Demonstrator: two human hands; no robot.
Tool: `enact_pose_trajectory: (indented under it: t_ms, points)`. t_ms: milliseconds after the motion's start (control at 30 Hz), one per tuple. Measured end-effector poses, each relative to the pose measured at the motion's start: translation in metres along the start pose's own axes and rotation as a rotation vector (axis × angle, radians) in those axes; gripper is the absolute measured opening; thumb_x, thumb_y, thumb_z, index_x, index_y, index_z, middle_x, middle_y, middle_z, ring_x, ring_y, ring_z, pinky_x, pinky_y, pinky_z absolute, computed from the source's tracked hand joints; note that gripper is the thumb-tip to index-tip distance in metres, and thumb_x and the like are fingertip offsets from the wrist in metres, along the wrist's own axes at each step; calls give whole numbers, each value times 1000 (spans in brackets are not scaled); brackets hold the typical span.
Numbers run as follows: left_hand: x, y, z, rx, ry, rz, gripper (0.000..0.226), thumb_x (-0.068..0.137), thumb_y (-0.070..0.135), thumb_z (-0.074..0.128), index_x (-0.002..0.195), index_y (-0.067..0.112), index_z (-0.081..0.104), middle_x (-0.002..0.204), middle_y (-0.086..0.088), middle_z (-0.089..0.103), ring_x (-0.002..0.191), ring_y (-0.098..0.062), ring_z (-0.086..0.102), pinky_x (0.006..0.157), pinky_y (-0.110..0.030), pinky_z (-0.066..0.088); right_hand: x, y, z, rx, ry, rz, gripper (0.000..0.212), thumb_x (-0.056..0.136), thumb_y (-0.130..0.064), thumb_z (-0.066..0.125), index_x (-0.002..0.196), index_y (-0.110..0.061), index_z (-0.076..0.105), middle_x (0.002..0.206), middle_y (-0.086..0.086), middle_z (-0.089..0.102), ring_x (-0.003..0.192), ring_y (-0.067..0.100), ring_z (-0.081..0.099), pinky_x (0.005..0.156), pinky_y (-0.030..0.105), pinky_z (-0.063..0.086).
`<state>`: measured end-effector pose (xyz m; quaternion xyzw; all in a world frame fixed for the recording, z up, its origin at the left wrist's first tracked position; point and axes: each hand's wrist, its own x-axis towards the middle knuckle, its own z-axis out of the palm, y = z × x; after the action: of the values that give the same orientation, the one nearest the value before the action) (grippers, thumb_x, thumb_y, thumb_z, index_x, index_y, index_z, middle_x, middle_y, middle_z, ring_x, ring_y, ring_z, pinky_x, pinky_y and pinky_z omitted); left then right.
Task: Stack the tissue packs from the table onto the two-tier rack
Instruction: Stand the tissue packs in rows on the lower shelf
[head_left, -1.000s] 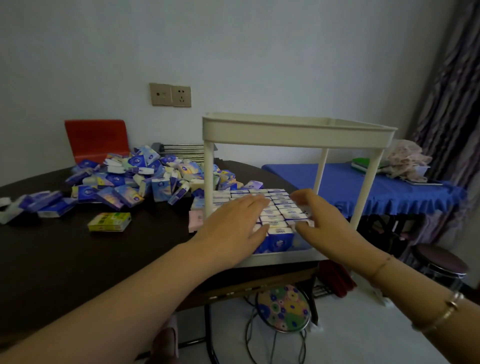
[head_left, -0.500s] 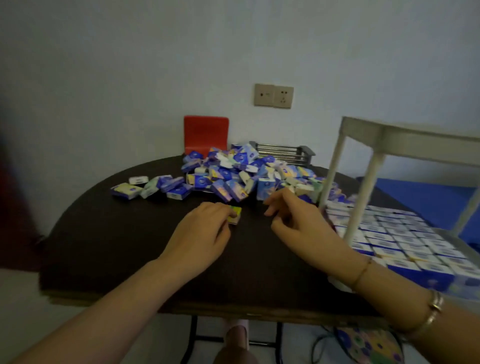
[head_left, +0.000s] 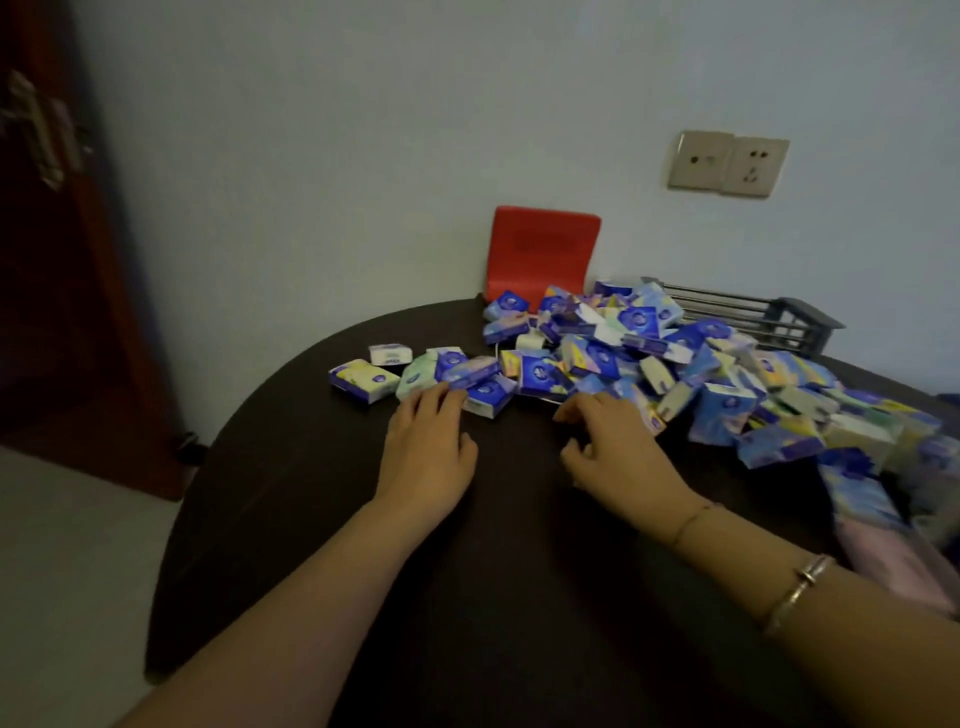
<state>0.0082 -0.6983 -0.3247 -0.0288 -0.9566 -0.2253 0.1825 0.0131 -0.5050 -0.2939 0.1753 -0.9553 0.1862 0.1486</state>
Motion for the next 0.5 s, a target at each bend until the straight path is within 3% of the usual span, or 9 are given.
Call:
enact_pose_trajectory:
  t_ms: [167,267,400,500]
  points:
    - [47,2,20,-16,84,-27,59,96,26,48,148,20,23,158,-2,18,147,-22,-7,120,-42,3,37,0,23,-77,1,-60,34,92,-26,49,126,-22,49,126,-1,50,118,18,38,100,35,36]
    - [58,0,26,29,37,-39,60,96,32,48,149,21,22,158,-4,17,146,-23,-14,118,-44,-5,52,-5,34,-77,-18,-119,44,93,-29,48,135,-20,45,136,-2,48,128,18,35,106,36,33]
    - [59,-7,20,138,37,-13,57,94,42,48,145,25,30,152,-2,31,147,-25,0,116,-49,-6,70,-11,46,-131,-101,-136,48,95,-32,44,139,-14,43,143,3,43,134,21,33,110,40,31]
    - [52,-10,10,182,21,-41,55,92,48,49,141,27,39,145,-4,35,140,-27,16,117,-48,4,71,-16,52,-110,-139,-123,33,94,-34,44,118,-13,54,124,6,55,120,22,46,99,38,40]
